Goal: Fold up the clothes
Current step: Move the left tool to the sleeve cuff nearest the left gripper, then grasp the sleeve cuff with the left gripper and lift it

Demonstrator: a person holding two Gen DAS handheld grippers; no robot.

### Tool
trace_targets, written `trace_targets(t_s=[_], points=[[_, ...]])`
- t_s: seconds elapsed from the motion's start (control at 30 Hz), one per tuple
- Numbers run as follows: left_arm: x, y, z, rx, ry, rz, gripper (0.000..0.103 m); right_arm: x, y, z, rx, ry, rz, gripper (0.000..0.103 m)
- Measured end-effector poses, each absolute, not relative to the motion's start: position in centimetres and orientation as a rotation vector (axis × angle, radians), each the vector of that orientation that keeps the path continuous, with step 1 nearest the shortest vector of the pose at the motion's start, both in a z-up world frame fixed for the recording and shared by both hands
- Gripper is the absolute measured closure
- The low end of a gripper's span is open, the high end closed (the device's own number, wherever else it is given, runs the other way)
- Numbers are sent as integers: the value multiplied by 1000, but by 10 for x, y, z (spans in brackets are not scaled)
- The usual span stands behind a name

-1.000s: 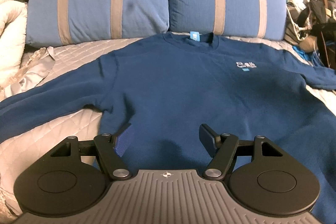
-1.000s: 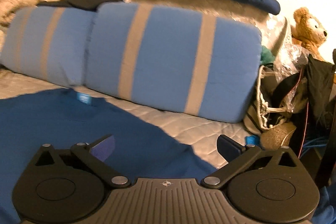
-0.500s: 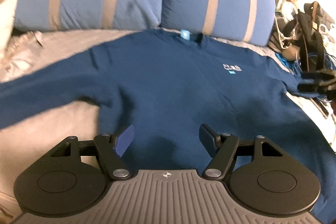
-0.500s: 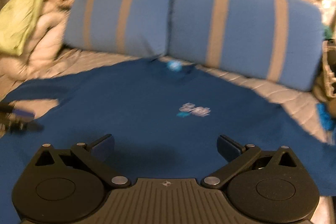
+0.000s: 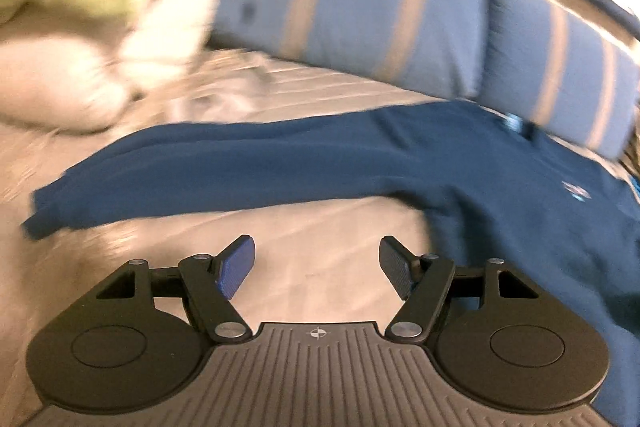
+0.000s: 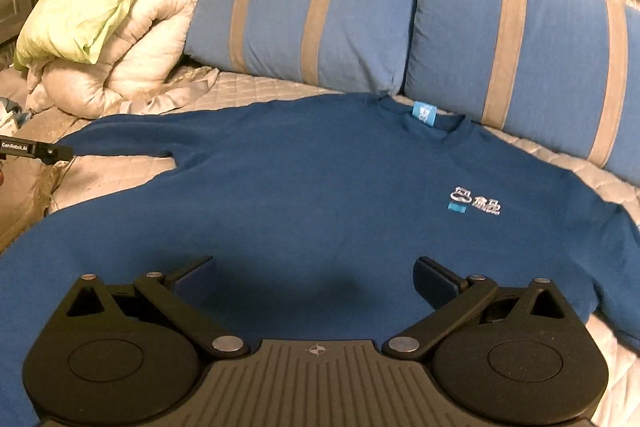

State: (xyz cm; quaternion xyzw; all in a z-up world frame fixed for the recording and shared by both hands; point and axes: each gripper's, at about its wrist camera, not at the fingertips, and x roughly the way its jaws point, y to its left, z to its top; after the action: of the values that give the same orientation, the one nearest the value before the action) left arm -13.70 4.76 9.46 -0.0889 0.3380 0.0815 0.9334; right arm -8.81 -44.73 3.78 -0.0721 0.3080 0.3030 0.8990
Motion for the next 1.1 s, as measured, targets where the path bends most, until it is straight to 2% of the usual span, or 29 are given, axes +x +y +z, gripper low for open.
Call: trace_targets(t_s=[0.23, 0.5, 0.7, 0.87, 0.93, 1.1], points=[[-163, 128, 86, -343, 664, 348, 35, -85, -453, 35, -109, 637, 638, 0], [-180, 212, 65, -722, 557, 448, 35, -82, -455, 32, -91, 647, 646, 0], [-178, 246, 36, -1006, 496, 436, 36, -80, -445, 31, -129, 682, 662, 0], [-176, 258, 24, -1080, 466, 476, 36, -78, -439, 30, -150, 711, 671, 0], [-173, 261, 19, -1113, 449, 472, 39, -76, -437, 29, -156, 728, 673, 0], [-166, 267, 2, -1211, 409, 457, 56, -79, -431, 28, -191, 731, 671, 0]])
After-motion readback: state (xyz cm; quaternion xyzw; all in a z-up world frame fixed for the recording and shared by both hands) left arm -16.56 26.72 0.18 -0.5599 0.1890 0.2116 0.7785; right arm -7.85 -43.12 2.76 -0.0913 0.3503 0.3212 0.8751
